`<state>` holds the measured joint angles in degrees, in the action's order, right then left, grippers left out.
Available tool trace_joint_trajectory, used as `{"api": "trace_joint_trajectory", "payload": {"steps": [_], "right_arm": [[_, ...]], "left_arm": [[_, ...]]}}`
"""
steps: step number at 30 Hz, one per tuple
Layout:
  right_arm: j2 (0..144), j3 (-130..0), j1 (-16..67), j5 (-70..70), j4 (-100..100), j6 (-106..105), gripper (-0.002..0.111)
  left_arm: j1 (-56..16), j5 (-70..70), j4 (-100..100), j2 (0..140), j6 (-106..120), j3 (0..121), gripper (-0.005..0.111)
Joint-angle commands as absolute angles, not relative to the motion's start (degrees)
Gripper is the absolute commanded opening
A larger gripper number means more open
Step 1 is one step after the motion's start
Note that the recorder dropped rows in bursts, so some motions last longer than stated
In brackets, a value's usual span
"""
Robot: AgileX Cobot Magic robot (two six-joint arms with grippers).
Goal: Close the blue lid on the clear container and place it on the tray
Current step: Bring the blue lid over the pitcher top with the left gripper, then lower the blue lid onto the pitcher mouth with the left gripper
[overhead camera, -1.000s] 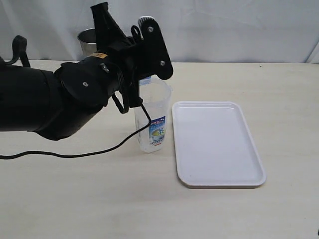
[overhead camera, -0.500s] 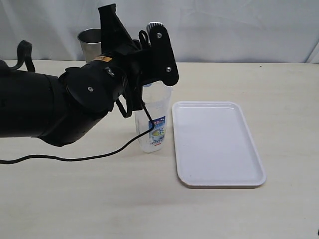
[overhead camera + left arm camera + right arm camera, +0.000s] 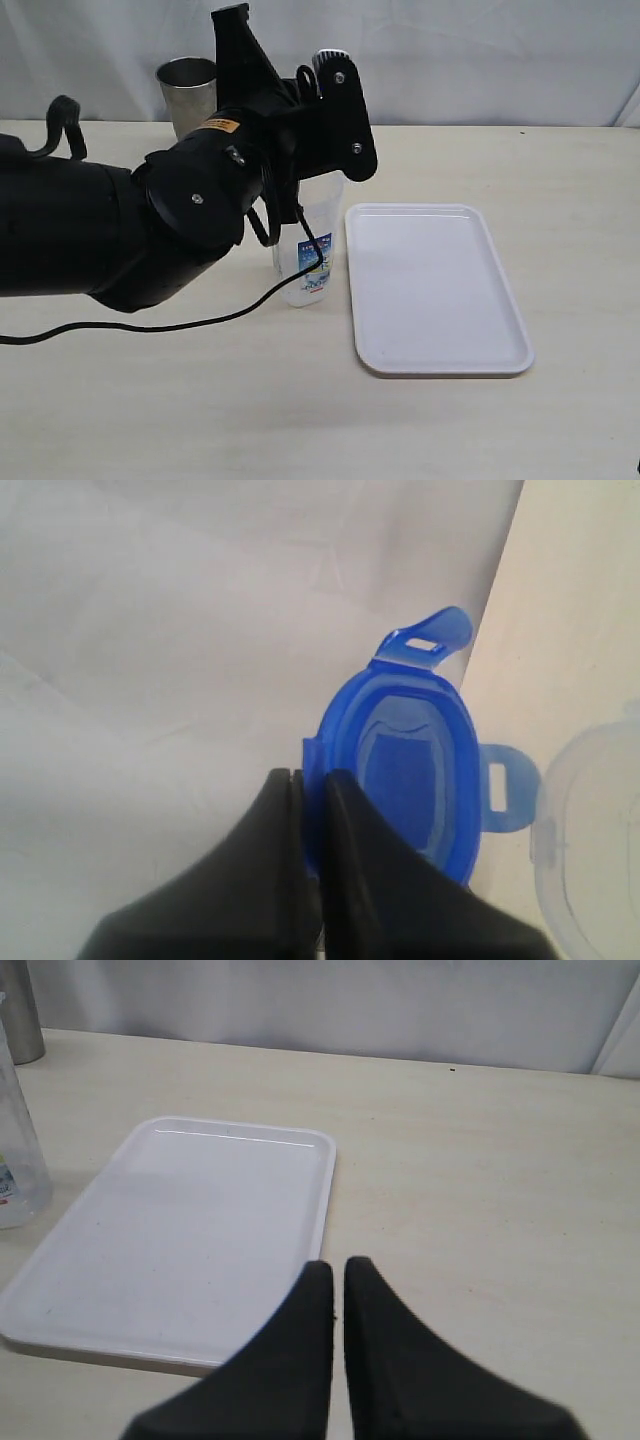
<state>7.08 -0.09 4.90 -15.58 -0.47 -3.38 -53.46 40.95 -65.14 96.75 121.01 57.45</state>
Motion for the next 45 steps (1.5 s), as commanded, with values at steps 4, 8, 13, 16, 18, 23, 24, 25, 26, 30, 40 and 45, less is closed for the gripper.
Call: {"api": "trace_joint_trajectory", "payload": {"steps": [4, 8, 13, 16, 18, 23, 24, 25, 26, 30, 40, 45], "right_arm": [[7.19, 0.00, 4.68, -15.04, -0.41, -3.15, 0.004], [7.19, 0.00, 4.68, -15.04, -0.41, -3.15, 0.004], [7.19, 0.00, 4.68, -15.04, -0.41, -3.15, 0.004], [7.19, 0.00, 4.68, -15.04, -0.41, -3.15, 0.004], [7.19, 0.00, 4.68, -15.04, -0.41, -3.15, 0.004], [7.19, 0.00, 4.68, -15.04, -0.41, -3.15, 0.004], [7.19, 0.00, 4.68, -15.04, -0.41, -3.15, 0.004], [7.19, 0.00, 4.68, -15.04, -0.41, -3.15, 0.004], [7.19, 0.00, 4.68, -15.04, -0.41, -3.15, 0.004], [7.19, 0.00, 4.68, -15.04, -0.41, -3.15, 0.004], [7.19, 0.00, 4.68, -15.04, -0.41, -3.15, 0.004], [7.19, 0.00, 4.68, -15.04, -0.41, -3.15, 0.004]], "left_arm": [[-54.42, 42.31, -67.92, 96.43, 122.80, 57.33, 0.000], [-55.77, 42.30, -68.04, 96.43, 122.80, 57.33, 0.000], [-57.00, 42.30, -68.04, 96.43, 122.80, 57.33, 0.000], [-56.98, 42.41, -69.13, 96.43, 122.80, 57.33, 0.000], [-56.98, 42.41, -69.94, 96.43, 122.80, 57.33, 0.000], [-56.98, 41.49, -68.88, 96.43, 122.80, 55.40, 0.000], [-56.98, 41.49, -68.59, 96.43, 122.80, 54.87, 0.000], [-56.98, 41.49, -68.00, 96.43, 122.80, 54.10, 0.000], [-56.98, 41.49, -67.29, 96.43, 122.80, 53.28, 0.000], [-56.98, 41.93, -66.49, 96.43, 122.80, 51.61, 0.000], [-57.12, 37.56, -66.59, 96.43, 122.80, 51.47, 0.000], [-57.12, 37.55, -66.77, 96.43, 122.80, 51.47, 0.000]]}}
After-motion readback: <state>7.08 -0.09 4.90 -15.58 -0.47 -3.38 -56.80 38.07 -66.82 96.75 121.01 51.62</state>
